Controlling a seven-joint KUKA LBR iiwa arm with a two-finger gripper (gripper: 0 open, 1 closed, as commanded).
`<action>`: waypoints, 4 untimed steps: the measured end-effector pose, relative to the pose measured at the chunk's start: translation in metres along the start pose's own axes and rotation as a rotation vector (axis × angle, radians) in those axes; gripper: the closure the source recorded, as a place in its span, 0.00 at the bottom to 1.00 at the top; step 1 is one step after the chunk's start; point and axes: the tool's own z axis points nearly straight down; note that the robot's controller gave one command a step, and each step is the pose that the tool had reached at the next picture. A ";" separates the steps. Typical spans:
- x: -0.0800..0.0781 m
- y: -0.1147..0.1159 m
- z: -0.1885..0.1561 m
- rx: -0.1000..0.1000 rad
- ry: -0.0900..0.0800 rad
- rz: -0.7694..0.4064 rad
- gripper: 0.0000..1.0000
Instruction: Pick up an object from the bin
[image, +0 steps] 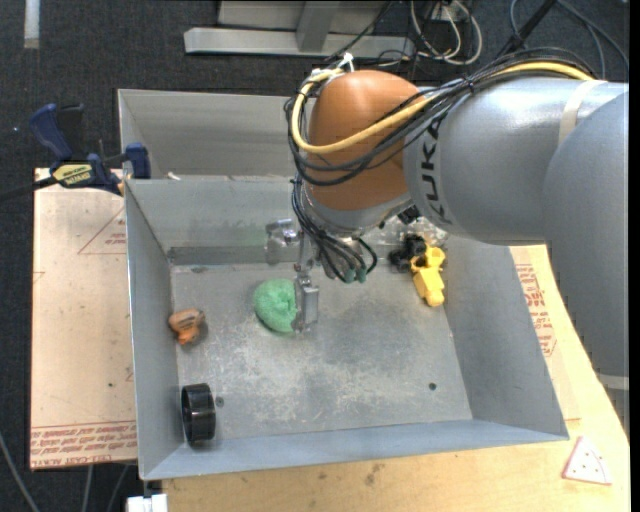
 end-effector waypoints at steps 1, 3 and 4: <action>-0.006 -0.013 0.024 0.000 -0.008 -0.049 0.00; -0.023 -0.019 0.074 0.000 -0.005 -0.099 1.00; -0.023 -0.019 0.074 0.000 -0.005 -0.099 0.00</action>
Offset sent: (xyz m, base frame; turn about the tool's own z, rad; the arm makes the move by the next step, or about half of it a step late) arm 0.0113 -0.0150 -0.0617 0.0565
